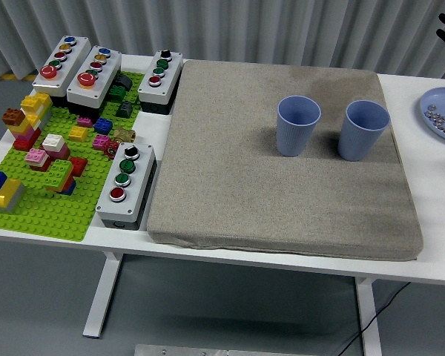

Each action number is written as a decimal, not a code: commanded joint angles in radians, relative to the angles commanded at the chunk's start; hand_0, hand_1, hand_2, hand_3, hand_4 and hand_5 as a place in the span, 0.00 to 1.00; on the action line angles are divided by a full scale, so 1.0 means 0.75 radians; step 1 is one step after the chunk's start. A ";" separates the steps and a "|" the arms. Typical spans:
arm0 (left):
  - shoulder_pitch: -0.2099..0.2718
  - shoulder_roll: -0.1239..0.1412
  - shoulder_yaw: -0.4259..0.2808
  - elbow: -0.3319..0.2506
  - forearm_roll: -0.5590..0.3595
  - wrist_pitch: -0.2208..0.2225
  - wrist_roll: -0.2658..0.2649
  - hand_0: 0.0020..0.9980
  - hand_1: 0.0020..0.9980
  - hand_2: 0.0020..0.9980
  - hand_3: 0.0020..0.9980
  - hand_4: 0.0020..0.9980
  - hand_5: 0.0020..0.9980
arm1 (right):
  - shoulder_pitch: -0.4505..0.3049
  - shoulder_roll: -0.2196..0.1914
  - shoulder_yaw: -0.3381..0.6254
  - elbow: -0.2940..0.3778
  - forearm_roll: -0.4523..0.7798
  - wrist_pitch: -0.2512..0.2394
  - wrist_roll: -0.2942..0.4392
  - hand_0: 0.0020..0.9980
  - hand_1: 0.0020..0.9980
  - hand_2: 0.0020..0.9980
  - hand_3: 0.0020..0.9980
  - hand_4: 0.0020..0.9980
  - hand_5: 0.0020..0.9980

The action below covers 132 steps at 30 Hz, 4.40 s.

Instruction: Pick cup pour cup place

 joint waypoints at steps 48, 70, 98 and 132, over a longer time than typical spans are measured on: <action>-0.019 -0.026 0.023 0.000 0.031 -0.018 0.000 0.77 0.77 0.83 0.70 0.50 1.00 | -0.540 -0.020 -0.082 0.180 -0.222 0.234 0.063 0.93 0.88 0.97 0.96 0.88 0.20; -0.025 -0.031 0.047 0.000 0.016 -0.022 -0.002 0.77 0.77 0.83 0.69 0.50 1.00 | -0.525 0.005 -0.085 0.103 -0.209 0.212 0.087 0.93 0.88 0.97 0.94 0.87 0.21; -0.033 -0.035 0.082 0.000 -0.002 -0.028 -0.003 0.77 0.77 0.83 0.69 0.50 1.00 | -0.504 0.026 -0.143 0.029 -0.211 0.223 0.119 0.93 0.88 0.97 0.93 0.86 0.21; -0.047 -0.031 0.111 0.000 -0.019 -0.029 -0.008 0.77 0.77 0.83 0.68 0.50 1.00 | -0.405 0.034 -0.205 -0.026 -0.198 0.225 0.118 0.93 0.88 0.96 0.93 0.86 0.23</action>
